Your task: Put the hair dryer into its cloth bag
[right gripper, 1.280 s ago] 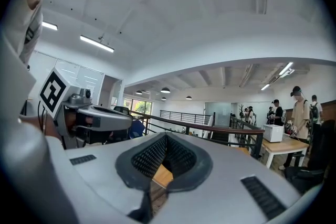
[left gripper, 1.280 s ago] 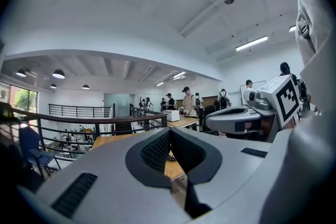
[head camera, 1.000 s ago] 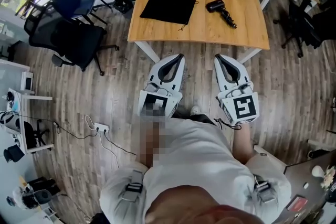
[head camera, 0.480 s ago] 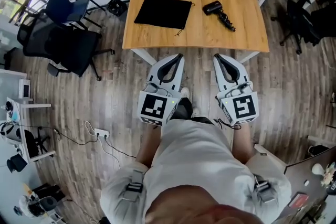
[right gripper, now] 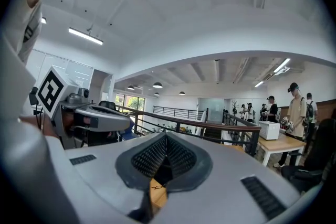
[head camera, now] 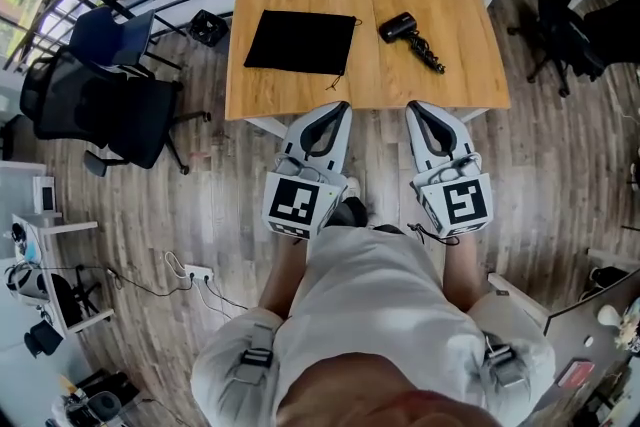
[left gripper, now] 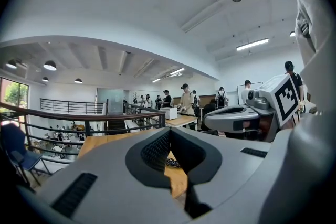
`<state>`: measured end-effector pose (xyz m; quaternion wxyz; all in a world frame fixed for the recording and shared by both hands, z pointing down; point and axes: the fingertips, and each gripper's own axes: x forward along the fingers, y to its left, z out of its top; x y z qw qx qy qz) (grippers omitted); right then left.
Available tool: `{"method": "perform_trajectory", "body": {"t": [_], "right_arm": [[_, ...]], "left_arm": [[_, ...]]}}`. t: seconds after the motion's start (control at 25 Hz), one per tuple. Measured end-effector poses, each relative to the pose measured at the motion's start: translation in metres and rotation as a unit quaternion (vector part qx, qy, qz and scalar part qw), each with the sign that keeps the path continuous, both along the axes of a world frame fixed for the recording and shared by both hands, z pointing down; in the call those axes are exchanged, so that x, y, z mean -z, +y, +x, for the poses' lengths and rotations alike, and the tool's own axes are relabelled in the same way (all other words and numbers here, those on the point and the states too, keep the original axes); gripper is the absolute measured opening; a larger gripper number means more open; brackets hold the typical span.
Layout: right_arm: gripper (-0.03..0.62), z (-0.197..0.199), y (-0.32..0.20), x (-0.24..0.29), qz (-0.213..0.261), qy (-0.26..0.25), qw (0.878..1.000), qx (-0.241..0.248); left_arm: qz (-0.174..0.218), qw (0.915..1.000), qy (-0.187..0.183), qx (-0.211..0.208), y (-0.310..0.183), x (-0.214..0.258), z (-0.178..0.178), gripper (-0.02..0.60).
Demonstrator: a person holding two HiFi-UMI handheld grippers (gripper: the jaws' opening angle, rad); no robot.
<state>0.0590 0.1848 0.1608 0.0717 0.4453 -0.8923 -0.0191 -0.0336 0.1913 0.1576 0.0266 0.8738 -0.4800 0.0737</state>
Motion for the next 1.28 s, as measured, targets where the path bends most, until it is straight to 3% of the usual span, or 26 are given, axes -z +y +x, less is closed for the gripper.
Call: {"method": "perform_trajectory", "body": {"t": [0.56, 0.92, 1.28], "right_arm": [[0.021, -0.022, -0.057, 0.000, 0.003, 0.012, 0.999, -0.049], [0.021, -0.013, -0.076, -0.006, -0.005, 0.031, 0.996, -0.086], [0.020, 0.003, -0.095, -0.020, -0.019, 0.046, 0.993, -0.103]], "left_arm": [[0.006, 0.9986, 0.009, -0.051, -0.070, 0.003, -0.018, 0.018], [0.006, 0.9954, 0.028, -0.092, -0.096, -0.001, -0.005, 0.018], [-0.002, 0.9935, 0.021, -0.112, -0.120, -0.013, 0.013, 0.018]]}}
